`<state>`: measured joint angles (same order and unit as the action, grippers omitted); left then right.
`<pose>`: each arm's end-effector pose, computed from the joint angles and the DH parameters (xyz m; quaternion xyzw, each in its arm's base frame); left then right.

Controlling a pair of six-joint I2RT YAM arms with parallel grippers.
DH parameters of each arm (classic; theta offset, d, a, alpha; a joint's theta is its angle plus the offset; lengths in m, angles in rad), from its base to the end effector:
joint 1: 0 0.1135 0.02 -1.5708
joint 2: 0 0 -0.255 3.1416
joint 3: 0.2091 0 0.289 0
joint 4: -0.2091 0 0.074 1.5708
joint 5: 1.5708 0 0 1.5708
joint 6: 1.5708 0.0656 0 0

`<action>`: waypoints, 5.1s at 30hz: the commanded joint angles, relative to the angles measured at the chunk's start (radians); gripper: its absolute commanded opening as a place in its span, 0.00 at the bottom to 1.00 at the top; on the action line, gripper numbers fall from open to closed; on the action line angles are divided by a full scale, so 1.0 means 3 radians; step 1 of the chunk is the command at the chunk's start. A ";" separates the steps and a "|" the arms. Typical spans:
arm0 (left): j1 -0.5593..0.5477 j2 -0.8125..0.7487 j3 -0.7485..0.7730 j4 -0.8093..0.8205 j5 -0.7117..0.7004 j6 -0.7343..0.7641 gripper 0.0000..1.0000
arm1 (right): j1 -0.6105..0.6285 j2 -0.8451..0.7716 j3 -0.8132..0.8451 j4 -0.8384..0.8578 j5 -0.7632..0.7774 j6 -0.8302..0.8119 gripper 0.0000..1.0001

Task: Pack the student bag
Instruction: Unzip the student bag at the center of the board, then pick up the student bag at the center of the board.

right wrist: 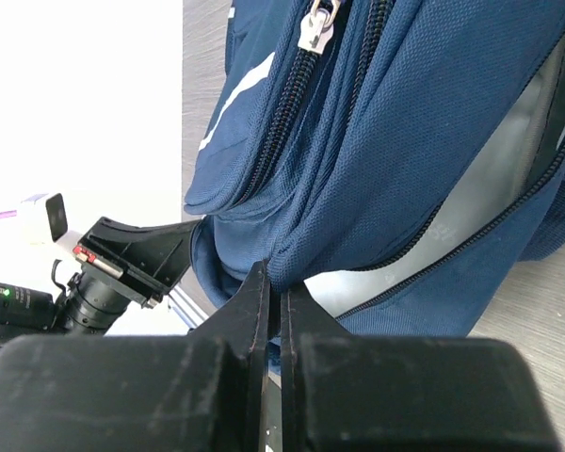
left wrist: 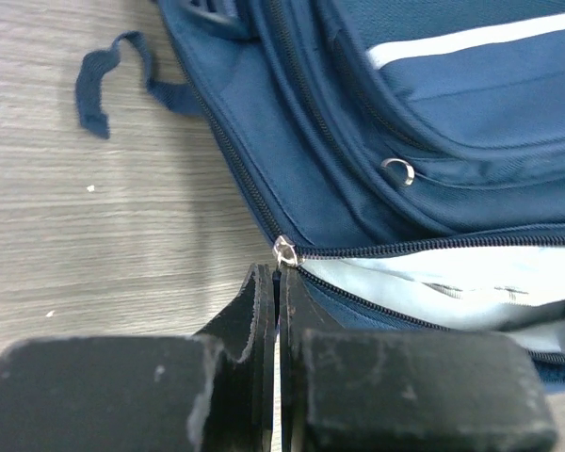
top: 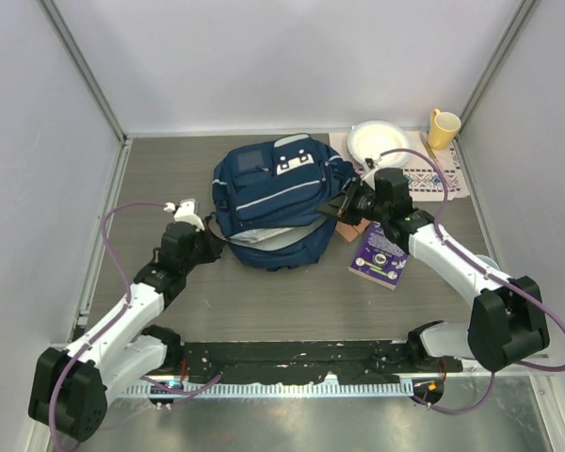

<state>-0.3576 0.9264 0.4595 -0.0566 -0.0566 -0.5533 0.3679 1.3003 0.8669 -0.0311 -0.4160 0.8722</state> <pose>0.2515 -0.0900 0.1739 -0.0986 0.8601 -0.1979 0.4597 0.3202 0.1518 0.2349 0.1027 0.8333 0.4417 0.3163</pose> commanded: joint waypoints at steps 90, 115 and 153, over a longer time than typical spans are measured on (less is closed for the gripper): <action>-0.1267 -0.1089 0.0922 -0.2111 -0.2173 -0.0789 1.00 | 0.1943 0.0967 0.1262 -0.0050 0.0687 -0.0515 0.01; -0.1272 -0.0532 0.1373 -0.2368 -0.1519 -0.0727 0.99 | 0.0605 -0.0560 0.0705 -0.1337 0.2036 -0.0253 1.00; -0.1272 0.0757 0.1572 -0.1258 -0.0711 -0.0068 1.00 | -0.0071 0.1780 0.1139 -0.0035 0.0094 -0.0642 0.89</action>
<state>-0.7399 1.1461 0.8879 -0.5205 -0.2676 -0.5861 0.3470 1.7569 1.1301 -0.1436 -0.2638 0.7189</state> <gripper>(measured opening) 0.994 0.915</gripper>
